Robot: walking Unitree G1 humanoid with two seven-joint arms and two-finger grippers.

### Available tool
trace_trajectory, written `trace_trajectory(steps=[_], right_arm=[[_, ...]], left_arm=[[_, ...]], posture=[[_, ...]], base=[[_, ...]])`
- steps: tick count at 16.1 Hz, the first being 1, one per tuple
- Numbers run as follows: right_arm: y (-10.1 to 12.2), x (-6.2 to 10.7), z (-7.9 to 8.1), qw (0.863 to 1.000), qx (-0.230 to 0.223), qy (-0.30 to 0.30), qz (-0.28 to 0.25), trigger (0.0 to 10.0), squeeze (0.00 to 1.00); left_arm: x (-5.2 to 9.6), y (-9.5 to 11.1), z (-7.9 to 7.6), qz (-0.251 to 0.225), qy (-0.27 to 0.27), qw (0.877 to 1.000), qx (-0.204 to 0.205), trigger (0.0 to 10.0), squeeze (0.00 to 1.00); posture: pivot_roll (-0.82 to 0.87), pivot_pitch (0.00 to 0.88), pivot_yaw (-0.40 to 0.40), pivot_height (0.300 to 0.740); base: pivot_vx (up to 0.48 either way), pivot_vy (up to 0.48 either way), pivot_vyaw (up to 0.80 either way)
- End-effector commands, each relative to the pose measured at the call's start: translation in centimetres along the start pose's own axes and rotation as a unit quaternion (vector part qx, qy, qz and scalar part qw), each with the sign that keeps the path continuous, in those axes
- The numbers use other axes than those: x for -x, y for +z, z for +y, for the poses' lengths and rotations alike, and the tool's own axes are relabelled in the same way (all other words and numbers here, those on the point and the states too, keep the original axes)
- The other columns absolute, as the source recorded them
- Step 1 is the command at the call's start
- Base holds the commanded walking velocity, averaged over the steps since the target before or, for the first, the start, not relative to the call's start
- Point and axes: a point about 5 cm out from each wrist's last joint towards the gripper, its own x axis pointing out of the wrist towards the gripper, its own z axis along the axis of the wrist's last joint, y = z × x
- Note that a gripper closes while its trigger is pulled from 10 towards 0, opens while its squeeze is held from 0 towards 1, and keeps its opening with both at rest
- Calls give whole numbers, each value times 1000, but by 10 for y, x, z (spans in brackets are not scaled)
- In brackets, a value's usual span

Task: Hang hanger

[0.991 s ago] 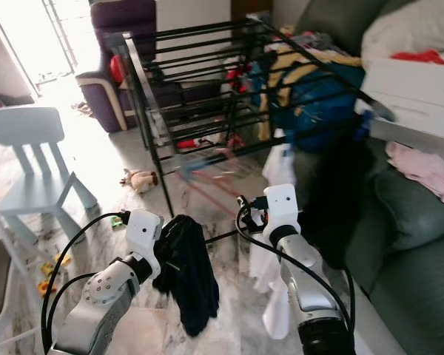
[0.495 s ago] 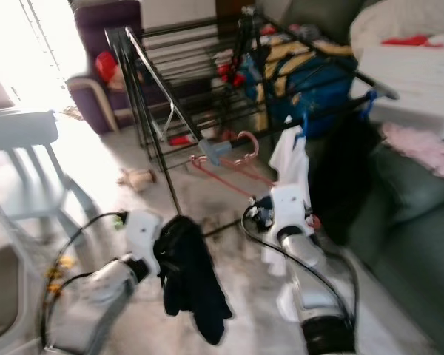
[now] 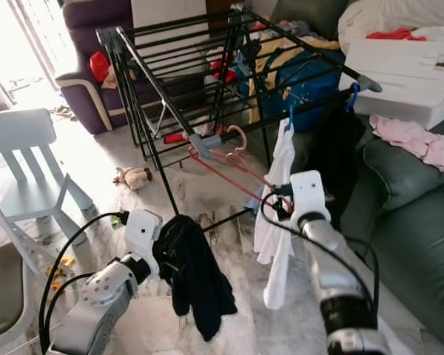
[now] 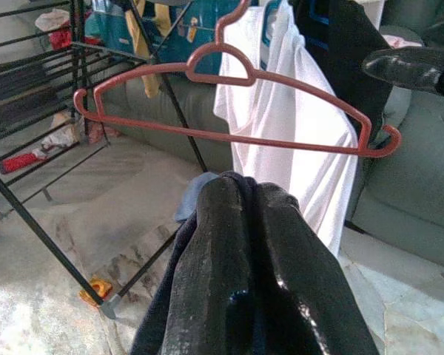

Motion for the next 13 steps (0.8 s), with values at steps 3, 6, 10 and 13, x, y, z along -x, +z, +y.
trace_trajectory(steps=[3, 6, 10, 13], right_arm=[[5, -12, 1, 999, 7, 45, 22, 10000, 0], [7, -25, 10, 993, 25, 105, 45, 10000, 0], [14, -37, 25, 987, 20, 144, 62, 0, 0], [15, -41, 36, 987, -7, 148, 65, 0, 0]], left_arm=[[0, 10, 3, -12, -1, 1000, -16, 10000, 0], [4, 10, 4, -7, 0, 1000, -21, 10000, 0], [11, 9, 8, 7, -3, 999, -36, 10000, 0], [12, 10, 10, 15, -14, 999, -47, 10000, 0]], posture=[[-76, 0, 76, 740], [-55, 0, 82, 740], [-8, 2, 120, 740], [0, 0, 140, 740]], base=[[0, 0, 0], [0, 0, 0], [0, 0, 0], [0, 0, 0]])
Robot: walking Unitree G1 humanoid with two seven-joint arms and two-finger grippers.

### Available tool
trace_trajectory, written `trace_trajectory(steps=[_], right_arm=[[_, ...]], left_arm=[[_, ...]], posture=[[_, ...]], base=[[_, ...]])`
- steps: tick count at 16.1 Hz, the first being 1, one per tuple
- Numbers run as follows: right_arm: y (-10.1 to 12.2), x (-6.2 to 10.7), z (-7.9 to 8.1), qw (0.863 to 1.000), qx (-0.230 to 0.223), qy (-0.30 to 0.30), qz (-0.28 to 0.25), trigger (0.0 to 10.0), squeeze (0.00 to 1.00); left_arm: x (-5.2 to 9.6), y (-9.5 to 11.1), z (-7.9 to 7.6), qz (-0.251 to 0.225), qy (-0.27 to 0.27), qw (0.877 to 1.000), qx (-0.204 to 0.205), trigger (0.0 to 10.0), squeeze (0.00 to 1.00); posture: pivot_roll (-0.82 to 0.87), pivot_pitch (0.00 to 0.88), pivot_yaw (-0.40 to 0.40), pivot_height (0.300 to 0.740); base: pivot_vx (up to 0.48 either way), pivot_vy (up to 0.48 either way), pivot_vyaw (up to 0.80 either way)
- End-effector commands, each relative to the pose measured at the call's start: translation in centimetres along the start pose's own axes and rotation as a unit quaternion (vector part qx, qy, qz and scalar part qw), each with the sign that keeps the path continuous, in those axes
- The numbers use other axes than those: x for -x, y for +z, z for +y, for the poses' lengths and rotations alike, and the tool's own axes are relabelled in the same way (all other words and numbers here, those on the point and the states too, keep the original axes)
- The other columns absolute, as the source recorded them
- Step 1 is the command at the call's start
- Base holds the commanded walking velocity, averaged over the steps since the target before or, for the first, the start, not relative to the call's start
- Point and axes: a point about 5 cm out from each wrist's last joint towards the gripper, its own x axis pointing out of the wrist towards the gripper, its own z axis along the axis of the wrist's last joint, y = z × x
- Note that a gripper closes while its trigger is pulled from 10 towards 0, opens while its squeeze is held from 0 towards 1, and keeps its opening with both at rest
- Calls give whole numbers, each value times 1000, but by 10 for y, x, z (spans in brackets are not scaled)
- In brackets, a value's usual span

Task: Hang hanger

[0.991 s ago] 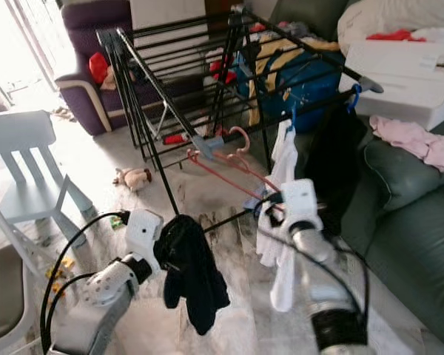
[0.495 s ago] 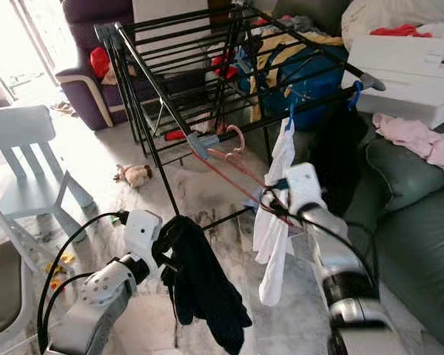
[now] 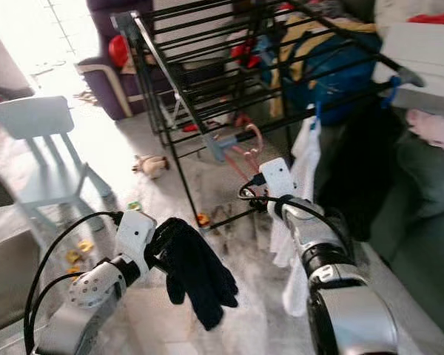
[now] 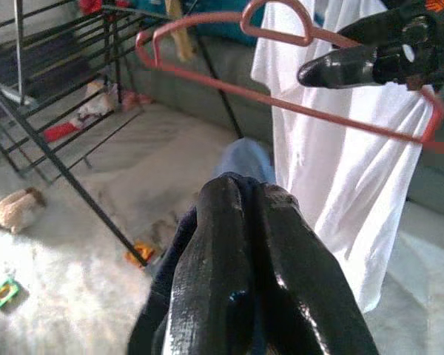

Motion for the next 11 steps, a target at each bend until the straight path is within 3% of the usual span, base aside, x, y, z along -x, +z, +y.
trace_trajectory(steps=[1, 5, 11], right_arm=[[7, -2, 2, 1000, -7, -2, -11, 0, 0], [4, -5, 8, 1000, -6, -16, -18, 0, 0], [0, -4, 4, 999, 5, -37, -14, 0, 0]], left_arm=[[1, 8, 2, -12, -4, 1000, -13, 10000, 0], [0, 10, -1, -10, -14, 1000, -20, 10000, 0], [-2, 8, -5, -10, -16, 1000, -13, 10000, 0]], posture=[[0, 0, 141, 740], [4, 0, 141, 740], [-13, 0, 124, 740]], base=[[0, 0, 0], [0, 0, 0], [0, 0, 0]])
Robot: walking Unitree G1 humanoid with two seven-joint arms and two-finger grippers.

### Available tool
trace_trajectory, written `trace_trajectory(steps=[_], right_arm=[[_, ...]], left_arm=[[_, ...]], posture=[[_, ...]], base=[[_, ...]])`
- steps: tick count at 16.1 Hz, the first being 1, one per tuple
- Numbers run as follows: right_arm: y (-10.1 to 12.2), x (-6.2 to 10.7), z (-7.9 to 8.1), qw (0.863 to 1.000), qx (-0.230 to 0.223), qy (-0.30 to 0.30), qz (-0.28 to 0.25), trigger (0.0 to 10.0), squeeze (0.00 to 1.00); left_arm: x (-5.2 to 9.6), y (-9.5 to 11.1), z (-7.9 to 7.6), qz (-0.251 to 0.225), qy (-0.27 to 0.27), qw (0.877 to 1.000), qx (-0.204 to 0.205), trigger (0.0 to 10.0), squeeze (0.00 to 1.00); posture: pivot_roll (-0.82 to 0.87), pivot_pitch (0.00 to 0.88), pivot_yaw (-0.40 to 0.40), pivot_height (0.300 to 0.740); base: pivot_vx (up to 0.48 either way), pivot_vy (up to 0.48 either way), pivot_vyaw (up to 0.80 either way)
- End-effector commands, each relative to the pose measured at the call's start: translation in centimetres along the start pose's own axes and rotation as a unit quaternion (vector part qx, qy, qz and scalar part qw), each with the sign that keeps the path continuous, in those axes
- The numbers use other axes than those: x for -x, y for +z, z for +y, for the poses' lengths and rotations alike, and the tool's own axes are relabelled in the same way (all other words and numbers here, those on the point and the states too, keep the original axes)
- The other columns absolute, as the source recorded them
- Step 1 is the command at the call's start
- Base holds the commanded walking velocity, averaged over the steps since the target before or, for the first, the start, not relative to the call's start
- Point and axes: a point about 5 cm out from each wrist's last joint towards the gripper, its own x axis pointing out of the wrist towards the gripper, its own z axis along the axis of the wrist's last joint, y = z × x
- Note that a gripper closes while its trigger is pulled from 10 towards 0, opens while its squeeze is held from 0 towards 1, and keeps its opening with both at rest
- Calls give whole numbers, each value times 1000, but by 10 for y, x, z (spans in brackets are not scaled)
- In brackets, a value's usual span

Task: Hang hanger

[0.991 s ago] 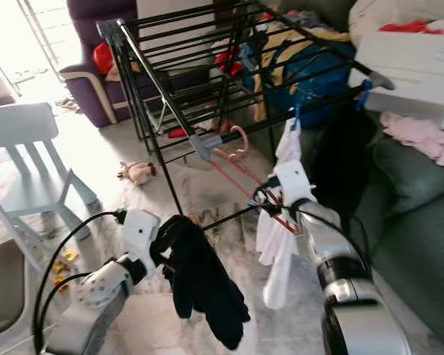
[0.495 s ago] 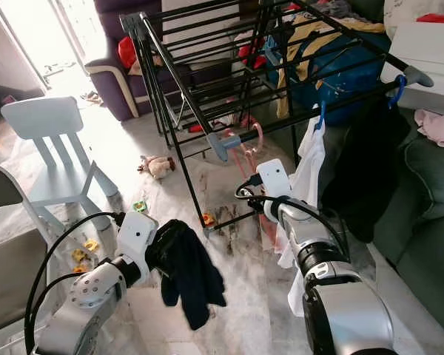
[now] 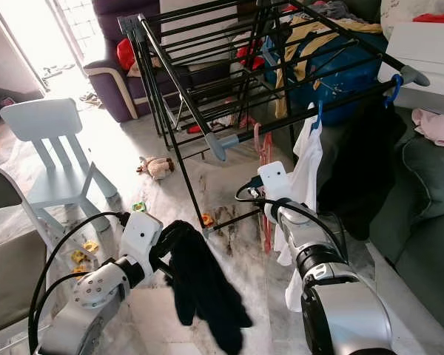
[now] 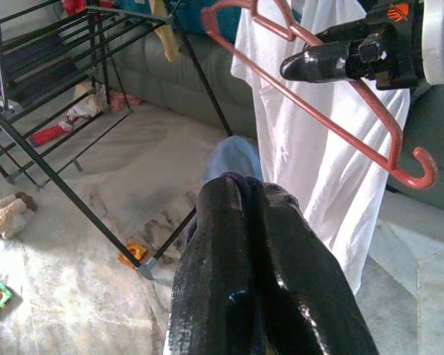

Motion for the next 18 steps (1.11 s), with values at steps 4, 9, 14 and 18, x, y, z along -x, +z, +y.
trace_trajectory(steps=[4, 9, 14, 18], right_arm=[[6, -1, -1, 1000, 15, -3, -6, 0, 0], [4, 0, -4, 1000, 22, -5, -3, 0, 0], [2, 0, -2, 1000, 31, 0, -1, 0, 0], [10, 4, -11, 997, 46, -21, -50, 0, 0]], left_arm=[[-1, 6, 1, -10, 3, 1000, -6, 10000, 0], [-3, 6, 2, -9, 4, 1000, -4, 10000, 0], [-4, 4, 2, -5, 4, 1000, -5, 10000, 0], [-4, 5, 5, -16, 44, 999, -8, 10000, 0]], posture=[[-19, 0, 119, 740], [-21, 0, 115, 740], [-22, 0, 118, 740], [-30, 0, 103, 740]], base=[[0, 0, 0], [0, 0, 0], [0, 0, 0], [0, 0, 0]])
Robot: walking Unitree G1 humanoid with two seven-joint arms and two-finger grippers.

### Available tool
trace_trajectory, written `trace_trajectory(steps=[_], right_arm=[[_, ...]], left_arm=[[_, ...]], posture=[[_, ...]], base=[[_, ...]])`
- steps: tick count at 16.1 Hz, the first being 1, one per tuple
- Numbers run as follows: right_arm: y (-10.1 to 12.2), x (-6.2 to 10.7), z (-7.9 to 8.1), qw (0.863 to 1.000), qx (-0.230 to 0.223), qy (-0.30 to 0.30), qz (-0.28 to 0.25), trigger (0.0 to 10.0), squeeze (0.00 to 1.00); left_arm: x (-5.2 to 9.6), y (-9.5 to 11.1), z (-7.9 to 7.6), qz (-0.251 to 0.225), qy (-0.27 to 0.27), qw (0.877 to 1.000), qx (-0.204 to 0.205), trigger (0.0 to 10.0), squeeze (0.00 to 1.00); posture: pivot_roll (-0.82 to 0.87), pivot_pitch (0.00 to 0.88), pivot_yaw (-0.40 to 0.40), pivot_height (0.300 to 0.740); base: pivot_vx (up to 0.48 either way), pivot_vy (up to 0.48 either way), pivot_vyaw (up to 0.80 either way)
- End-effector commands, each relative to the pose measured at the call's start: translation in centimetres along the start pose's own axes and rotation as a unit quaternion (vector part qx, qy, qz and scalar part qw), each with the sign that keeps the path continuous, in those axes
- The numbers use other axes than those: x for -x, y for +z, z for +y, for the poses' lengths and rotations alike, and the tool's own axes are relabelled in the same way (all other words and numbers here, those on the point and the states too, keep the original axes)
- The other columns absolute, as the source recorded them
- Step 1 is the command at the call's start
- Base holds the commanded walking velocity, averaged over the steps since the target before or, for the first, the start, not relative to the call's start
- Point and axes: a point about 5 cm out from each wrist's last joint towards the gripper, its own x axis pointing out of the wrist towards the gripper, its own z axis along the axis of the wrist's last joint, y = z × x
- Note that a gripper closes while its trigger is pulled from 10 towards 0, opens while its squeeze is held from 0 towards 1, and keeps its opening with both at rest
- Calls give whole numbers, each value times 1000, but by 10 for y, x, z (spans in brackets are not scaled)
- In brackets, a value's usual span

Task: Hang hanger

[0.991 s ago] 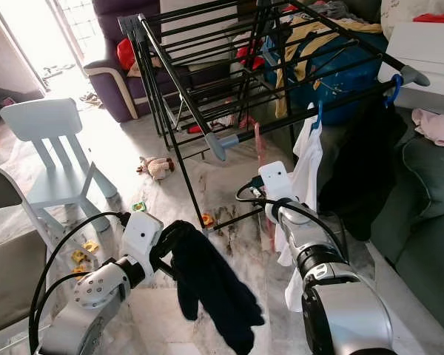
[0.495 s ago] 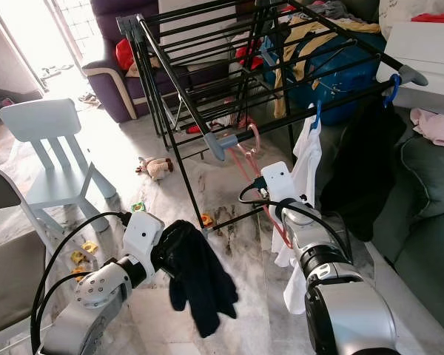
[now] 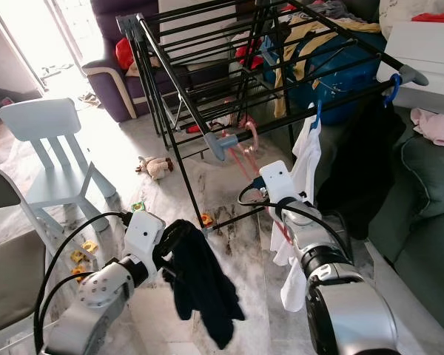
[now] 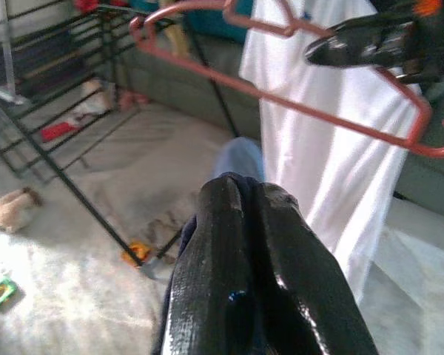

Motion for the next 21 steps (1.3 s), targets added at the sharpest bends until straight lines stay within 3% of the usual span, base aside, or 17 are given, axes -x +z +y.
trace_trajectory(steps=[1, 3, 6, 11, 16, 21], right_arm=[[6, 2, -6, 999, -12, -21, -36, 0, 0], [7, 13, -16, 993, -23, -68, -97, 10000, 0], [-6, 29, -2, 990, -28, -62, -126, 10000, 0], [-35, 49, 25, 992, -52, -56, -99, 10000, 0], [-34, 49, 40, 994, -59, -37, -88, 10000, 0], [-31, 49, 43, 994, -61, -31, -84, 10000, 0]], left_arm=[[1, 6, 10, -14, 32, 999, -14, 10000, 0], [2, 5, 11, -15, 49, 999, -16, 10000, 0], [2, 7, 18, -25, 68, 997, -19, 10000, 0], [-5, 7, 14, -30, 79, 996, -26, 10000, 0], [-11, 9, 14, -37, 85, 995, -36, 10000, 0], [-13, 11, 12, -45, 83, 995, -32, 10000, 0]], posture=[[-32, 0, 101, 740], [-42, 0, 100, 740], [-51, 0, 99, 740], [-81, 0, 83, 740], [-76, 0, 73, 740], [-80, 0, 76, 740]], base=[[0, 0, 0], [0, 0, 0], [0, 0, 0], [0, 0, 0], [0, 0, 0], [0, 0, 0]])
